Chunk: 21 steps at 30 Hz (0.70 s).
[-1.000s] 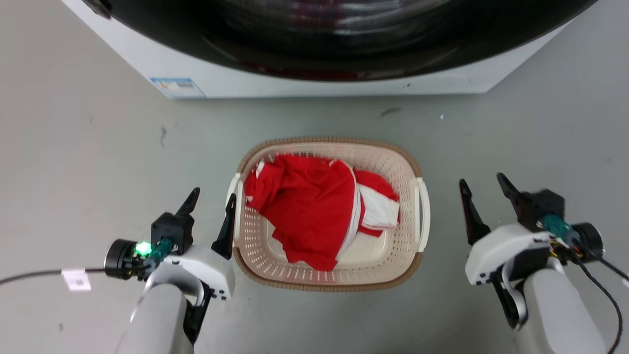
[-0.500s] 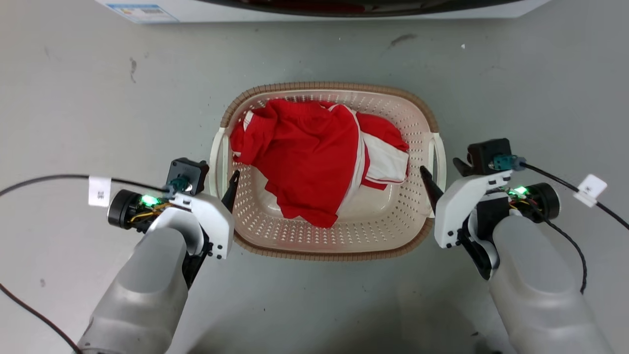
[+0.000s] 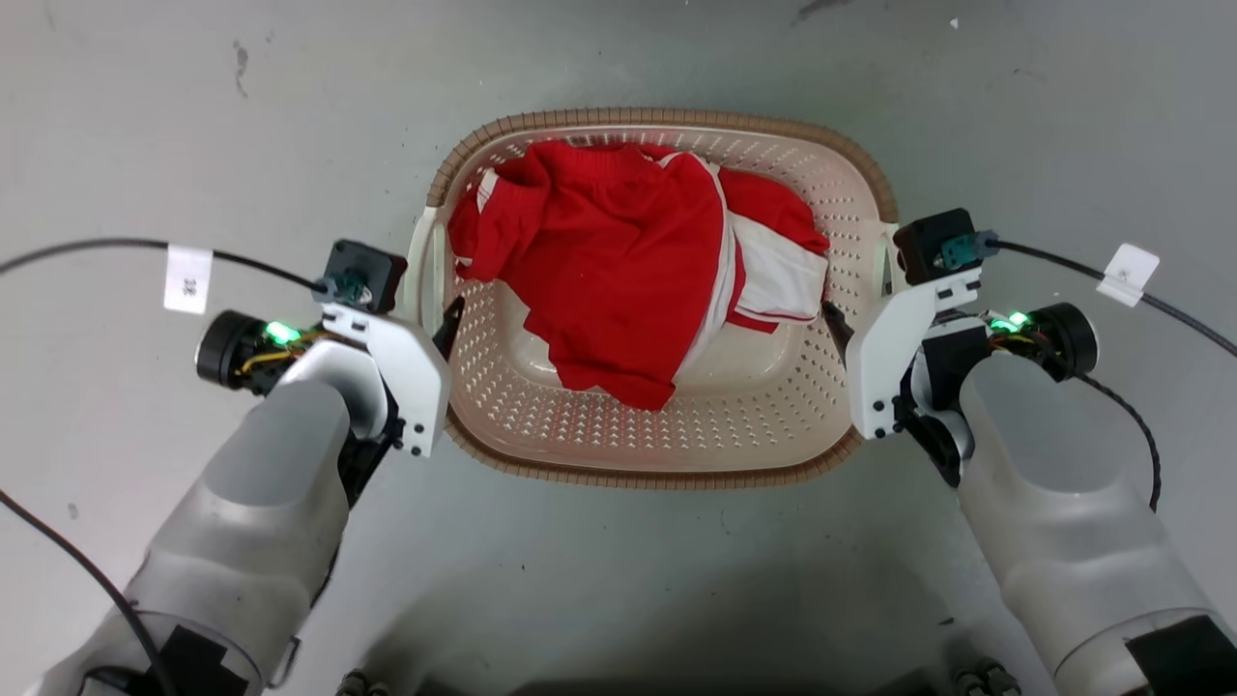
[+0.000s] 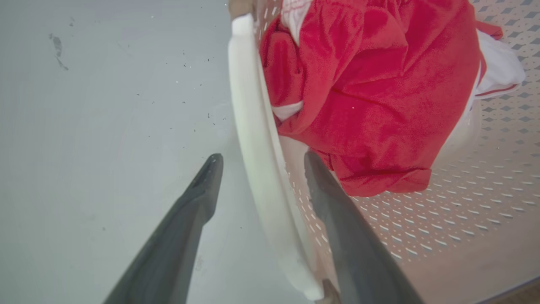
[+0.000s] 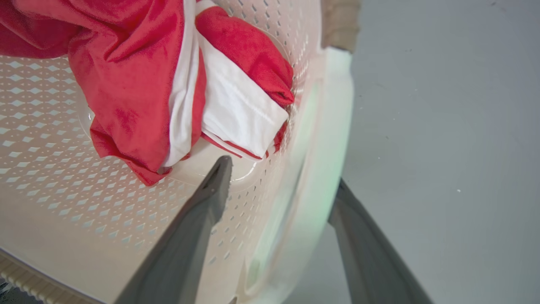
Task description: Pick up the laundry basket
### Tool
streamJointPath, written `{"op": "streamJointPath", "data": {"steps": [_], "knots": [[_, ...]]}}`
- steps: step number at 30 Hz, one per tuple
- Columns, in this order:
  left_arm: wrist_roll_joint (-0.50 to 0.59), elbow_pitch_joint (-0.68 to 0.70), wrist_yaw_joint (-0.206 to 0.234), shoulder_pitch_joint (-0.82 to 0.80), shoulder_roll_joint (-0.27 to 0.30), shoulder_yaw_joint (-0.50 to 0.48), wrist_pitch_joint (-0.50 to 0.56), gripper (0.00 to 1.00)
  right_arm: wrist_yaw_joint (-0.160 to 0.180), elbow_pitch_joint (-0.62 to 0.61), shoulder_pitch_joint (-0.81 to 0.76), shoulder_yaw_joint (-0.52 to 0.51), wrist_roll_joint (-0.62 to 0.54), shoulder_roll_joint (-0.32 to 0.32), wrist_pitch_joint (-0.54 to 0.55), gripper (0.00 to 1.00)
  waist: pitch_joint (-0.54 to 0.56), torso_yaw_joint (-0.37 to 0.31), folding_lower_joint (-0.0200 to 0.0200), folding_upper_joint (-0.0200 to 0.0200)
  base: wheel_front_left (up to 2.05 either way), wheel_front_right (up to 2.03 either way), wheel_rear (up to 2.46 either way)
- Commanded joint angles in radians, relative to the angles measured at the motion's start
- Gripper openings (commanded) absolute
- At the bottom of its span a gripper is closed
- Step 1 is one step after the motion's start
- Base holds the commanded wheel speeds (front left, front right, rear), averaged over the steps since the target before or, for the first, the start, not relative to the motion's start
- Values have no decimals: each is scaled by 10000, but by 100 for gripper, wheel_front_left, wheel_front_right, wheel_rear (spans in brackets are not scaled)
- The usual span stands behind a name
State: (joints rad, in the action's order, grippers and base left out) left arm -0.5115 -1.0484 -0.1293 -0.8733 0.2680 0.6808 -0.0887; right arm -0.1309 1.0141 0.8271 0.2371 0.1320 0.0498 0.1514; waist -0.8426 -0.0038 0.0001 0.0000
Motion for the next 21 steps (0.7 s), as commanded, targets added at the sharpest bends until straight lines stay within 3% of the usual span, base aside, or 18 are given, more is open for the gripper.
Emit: {"op": "streamJointPath", "data": {"steps": [1, 11, 12, 13, 14, 21], "knots": [[-257, 29, -7, -285, 101, 310, 35, 100, 5, 257, 315, -13, 26, 9, 37, 100, -178, 38, -1, 0, 0, 0, 0], [-1452, 128, -8, -721, 255, 1644, 278, 100, 3, 974, 910, 252, 563, 9, -112, 100, -506, 63, -1, 0, 0, 0, 0], [-1566, 222, -8, -738, 258, 1839, 311, 0, 3, 1035, 929, 311, 675, 9, -118, 100, -525, 72, -1, 0, 0, 0, 0], [-1682, 293, -9, -781, 326, 2012, 297, 0, 5, 1090, 965, 360, 731, 9, -162, 20, -541, 78, -1, 0, 0, 0, 0], [-1813, 342, -2, -804, 398, 2177, 307, 0, 5, 1142, 1002, 414, 803, 9, -204, 0, -552, 82, -1, 0, 0, 0, 0], [-2645, 409, -11, -949, 605, 3040, 148, 0, -9, 1539, 1198, 770, 1015, 10, -369, 0, -506, 114, -1, 0, 0, 0, 0]]}}
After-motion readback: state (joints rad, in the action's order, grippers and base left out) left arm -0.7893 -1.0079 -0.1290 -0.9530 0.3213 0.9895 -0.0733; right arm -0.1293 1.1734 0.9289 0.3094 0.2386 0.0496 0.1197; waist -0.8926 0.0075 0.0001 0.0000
